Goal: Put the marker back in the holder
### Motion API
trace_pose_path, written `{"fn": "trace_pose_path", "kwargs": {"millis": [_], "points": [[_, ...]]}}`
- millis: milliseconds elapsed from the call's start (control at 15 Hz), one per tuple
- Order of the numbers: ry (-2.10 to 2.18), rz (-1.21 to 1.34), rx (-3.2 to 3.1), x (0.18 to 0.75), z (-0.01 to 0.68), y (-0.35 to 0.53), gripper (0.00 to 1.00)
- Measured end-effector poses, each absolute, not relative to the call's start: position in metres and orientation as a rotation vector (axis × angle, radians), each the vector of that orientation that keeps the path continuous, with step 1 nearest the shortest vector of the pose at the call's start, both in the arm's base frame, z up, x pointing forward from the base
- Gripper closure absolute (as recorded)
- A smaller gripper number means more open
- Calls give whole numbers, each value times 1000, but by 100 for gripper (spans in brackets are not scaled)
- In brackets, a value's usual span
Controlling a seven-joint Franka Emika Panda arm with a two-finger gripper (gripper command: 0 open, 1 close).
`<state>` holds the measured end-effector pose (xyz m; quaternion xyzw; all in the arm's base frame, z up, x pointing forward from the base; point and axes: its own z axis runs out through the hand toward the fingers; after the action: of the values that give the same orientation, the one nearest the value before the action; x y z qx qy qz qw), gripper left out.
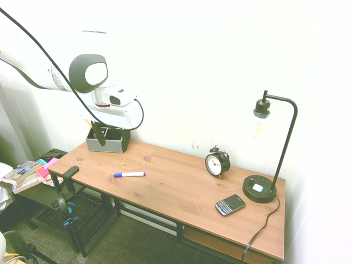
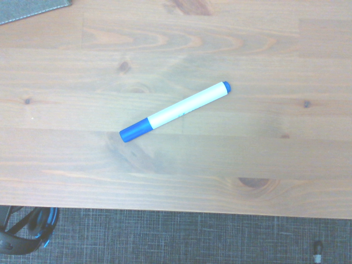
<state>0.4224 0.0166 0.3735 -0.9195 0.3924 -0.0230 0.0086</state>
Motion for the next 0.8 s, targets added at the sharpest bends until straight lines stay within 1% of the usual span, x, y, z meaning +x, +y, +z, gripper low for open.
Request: {"fn": "trace_pose_path", "kwargs": {"millis": [333, 800], "points": [[1322, -50, -2806, 425, 366, 20, 0], [1850, -87, -2490, 448, 309, 86, 0]]}}
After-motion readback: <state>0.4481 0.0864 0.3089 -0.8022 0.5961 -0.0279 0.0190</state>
